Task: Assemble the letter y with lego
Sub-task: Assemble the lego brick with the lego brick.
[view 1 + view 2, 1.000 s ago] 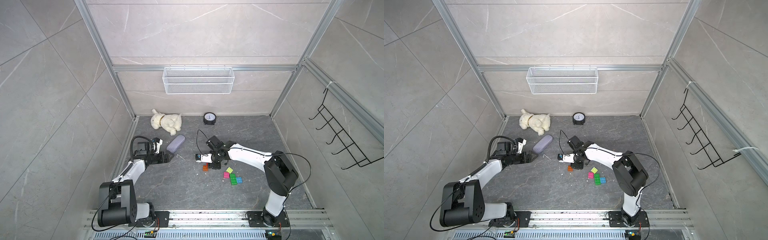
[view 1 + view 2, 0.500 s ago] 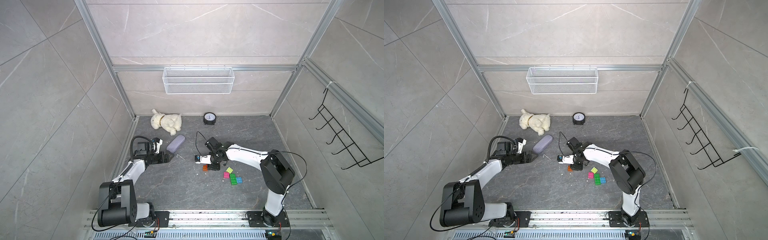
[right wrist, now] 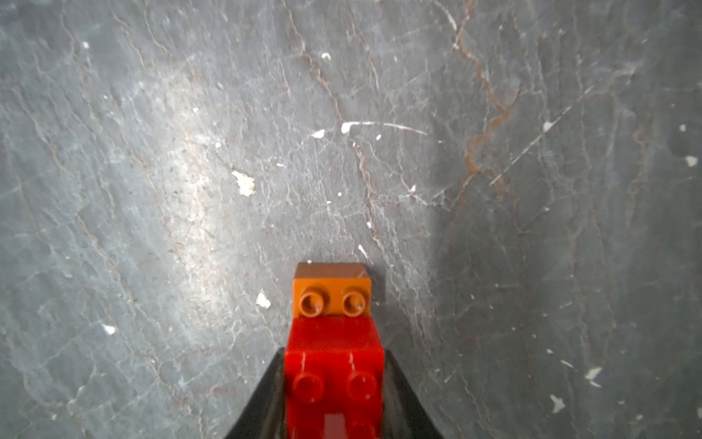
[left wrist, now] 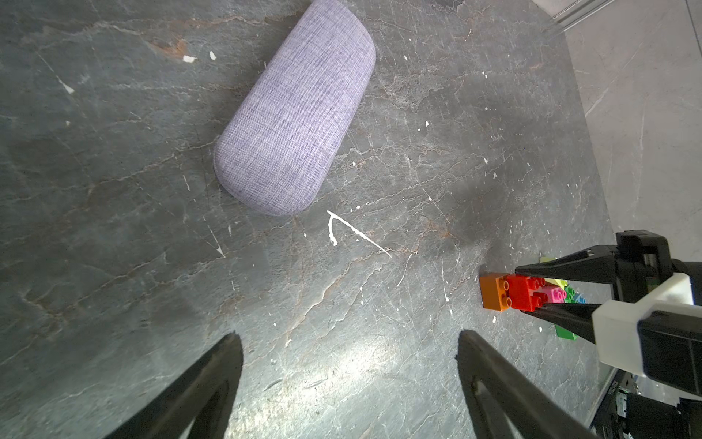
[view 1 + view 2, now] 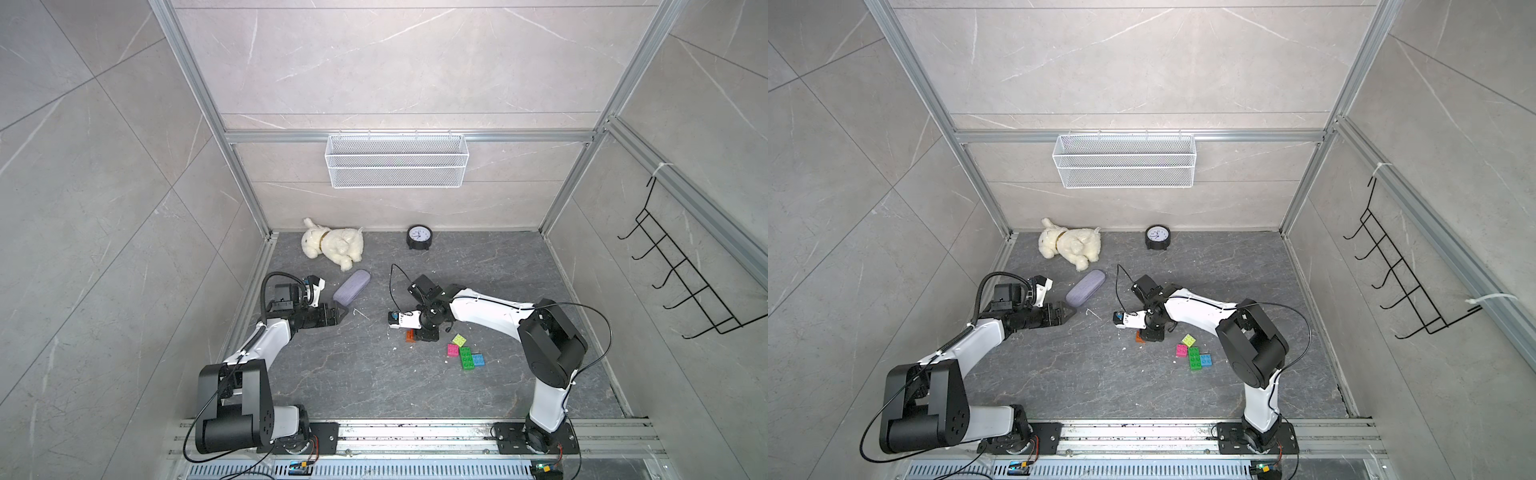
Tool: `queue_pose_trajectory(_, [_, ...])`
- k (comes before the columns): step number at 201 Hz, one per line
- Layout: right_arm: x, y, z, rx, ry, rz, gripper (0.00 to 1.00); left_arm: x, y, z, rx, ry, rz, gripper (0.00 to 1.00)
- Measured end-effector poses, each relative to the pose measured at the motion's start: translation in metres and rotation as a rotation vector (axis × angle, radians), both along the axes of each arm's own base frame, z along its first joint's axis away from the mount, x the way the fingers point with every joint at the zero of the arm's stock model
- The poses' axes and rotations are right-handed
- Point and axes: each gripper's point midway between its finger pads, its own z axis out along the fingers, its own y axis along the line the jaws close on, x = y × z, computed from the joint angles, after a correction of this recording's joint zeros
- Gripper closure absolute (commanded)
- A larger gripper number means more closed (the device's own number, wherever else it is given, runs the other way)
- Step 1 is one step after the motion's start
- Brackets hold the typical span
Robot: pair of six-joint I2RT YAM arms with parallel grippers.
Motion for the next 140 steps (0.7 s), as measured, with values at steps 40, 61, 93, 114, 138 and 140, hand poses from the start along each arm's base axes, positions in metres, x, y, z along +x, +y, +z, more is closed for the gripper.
queue_pose_trajectory(40, [0.0004, -0.0007, -0.0006, -0.005, -0.003, -0.003, 0.79, 0.0000, 0.0000, 0.0000, 0.000, 0.000, 0.000, 0.09])
queue_pose_trajectory(61, [0.0006, -0.0009, -0.0008, -0.010, -0.004, -0.012, 0.79, 0.0000, 0.0000, -0.0002, 0.001, 0.000, -0.001, 0.09])
queue_pose_trajectory(93, [0.0004, -0.0017, -0.0015, -0.012, -0.004, -0.019, 0.79, -0.0001, 0.0000, -0.0012, 0.002, 0.002, -0.003, 0.09])
queue_pose_trajectory(114, [-0.0001, -0.0028, -0.0010, -0.010, -0.010, -0.020, 0.79, -0.0001, 0.0000, -0.0020, 0.003, 0.003, -0.004, 0.09])
queue_pose_trajectory(138, [-0.0005, -0.0040, -0.0011, -0.013, -0.011, -0.020, 0.79, -0.0002, 0.0000, -0.0031, 0.003, 0.007, -0.004, 0.09])
queue_pose_trajectory(140, [-0.0005, -0.0040, -0.0010, -0.013, -0.011, -0.020, 0.79, -0.0002, -0.0001, -0.0032, 0.002, 0.007, -0.005, 0.09])
